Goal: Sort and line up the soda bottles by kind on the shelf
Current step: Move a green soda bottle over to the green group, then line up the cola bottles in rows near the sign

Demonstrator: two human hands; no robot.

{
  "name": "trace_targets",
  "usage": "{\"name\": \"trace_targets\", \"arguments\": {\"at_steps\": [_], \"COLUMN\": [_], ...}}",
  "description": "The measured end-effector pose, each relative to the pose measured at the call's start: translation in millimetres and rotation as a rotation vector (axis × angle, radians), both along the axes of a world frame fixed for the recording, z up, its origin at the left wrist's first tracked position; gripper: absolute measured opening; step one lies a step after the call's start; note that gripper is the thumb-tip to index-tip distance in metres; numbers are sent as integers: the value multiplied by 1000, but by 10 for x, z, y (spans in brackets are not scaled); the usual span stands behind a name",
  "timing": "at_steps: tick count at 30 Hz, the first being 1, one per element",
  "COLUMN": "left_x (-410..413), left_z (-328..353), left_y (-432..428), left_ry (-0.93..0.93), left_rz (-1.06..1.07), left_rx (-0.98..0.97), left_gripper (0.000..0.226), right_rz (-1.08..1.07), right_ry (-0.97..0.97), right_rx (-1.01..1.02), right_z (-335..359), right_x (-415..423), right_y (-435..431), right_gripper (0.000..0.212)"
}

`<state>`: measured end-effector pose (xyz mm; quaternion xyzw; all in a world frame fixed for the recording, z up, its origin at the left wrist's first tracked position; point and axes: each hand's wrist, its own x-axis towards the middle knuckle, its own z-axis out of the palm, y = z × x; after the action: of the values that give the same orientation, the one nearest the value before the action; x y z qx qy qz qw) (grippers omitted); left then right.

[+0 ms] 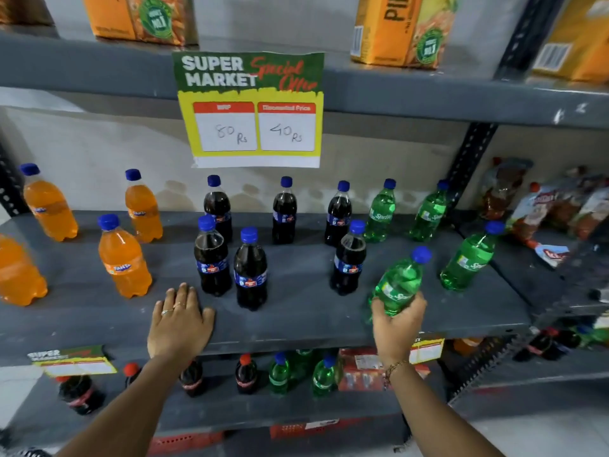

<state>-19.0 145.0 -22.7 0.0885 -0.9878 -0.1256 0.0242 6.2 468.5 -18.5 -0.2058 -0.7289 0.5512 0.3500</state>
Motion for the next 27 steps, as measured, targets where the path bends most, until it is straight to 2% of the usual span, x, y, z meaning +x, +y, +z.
{"name": "trace_targets", "arguments": {"at_steps": [4,14,16,18,21,23,27], "left_x": [3,27,34,37,35,37,43], "left_z": [1,33,40,46,58,62,62], "left_y": [4,28,35,40,39,39,37], "left_ry": [9,32,31,32,26,18,-3], "left_rz": [14,20,20,21,21,16,3], "left_rx": [-7,-3,-2,-1,-1,0,-3], "left_gripper": [62,62,62,62,62,62,63], "right_rz": [-117,-75,-87,-81,121,317,648], "right_ry": [-39,-104,-77,43,210,215,-128], "right_rx": [-3,-34,-62,37,303,402,262], "right_z": [89,162,178,151,109,101,126], "right_x": [-210,-623,-523,-351,-82,-19,-117], "right_y": [248,442,363,154,-430,-843,-1418], "right_gripper": [61,71,73,71,66,66,93]}}
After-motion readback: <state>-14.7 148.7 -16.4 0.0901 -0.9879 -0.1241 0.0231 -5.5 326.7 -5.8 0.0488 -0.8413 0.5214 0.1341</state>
